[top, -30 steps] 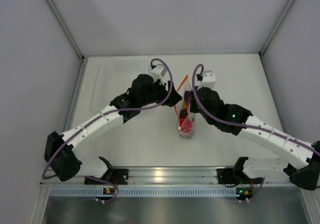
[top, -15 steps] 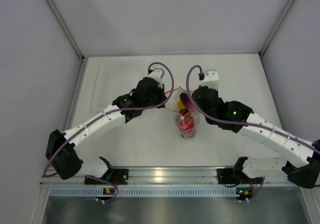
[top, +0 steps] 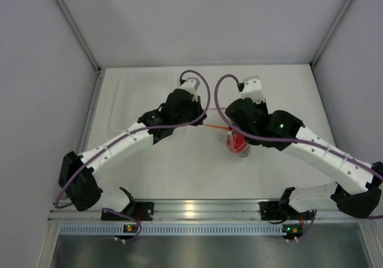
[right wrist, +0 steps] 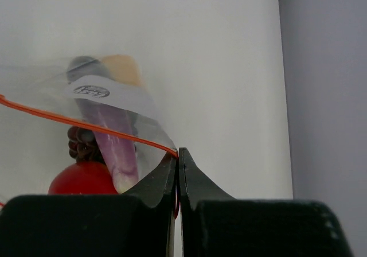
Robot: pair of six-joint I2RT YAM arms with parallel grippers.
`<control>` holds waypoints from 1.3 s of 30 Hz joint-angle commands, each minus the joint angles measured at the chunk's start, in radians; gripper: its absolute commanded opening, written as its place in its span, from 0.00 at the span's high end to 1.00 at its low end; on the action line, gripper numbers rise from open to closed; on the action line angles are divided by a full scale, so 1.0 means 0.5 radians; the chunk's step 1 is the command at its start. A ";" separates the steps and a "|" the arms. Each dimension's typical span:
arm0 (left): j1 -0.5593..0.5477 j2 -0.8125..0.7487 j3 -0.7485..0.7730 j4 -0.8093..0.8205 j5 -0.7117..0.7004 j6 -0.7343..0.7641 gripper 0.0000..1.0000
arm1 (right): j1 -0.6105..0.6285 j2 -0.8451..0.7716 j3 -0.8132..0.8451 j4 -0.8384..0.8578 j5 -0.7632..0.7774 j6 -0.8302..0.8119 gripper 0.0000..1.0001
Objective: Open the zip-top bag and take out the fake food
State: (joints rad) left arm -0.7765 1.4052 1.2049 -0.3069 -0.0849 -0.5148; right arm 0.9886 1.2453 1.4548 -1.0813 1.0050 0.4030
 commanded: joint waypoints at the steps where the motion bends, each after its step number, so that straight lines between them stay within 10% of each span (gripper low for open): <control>1: 0.059 0.077 -0.158 0.027 0.052 -0.062 1.00 | 0.023 -0.039 -0.224 0.057 0.015 -0.091 1.00; 12: 0.059 -0.251 -0.400 0.105 0.016 -0.118 1.00 | 0.057 -0.061 -0.388 0.496 -0.270 0.028 1.00; 19: 0.059 -0.491 -0.364 0.105 0.059 -0.099 0.69 | 0.057 -0.156 -0.299 0.693 -0.513 0.090 1.00; 27: 0.041 -0.561 -0.201 0.080 0.299 -0.188 0.61 | 0.066 -0.092 -0.344 0.794 -0.473 0.301 1.00; 39: -0.643 -0.427 -0.139 0.083 -0.609 -0.887 0.72 | 0.127 -0.134 -0.495 0.987 -0.093 0.534 1.00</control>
State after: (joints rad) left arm -1.0611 1.1595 1.1069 -0.2890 -0.2283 -0.8158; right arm 1.0348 1.1980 1.2148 -0.6765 0.8650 0.6098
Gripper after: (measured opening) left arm 0.277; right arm 0.009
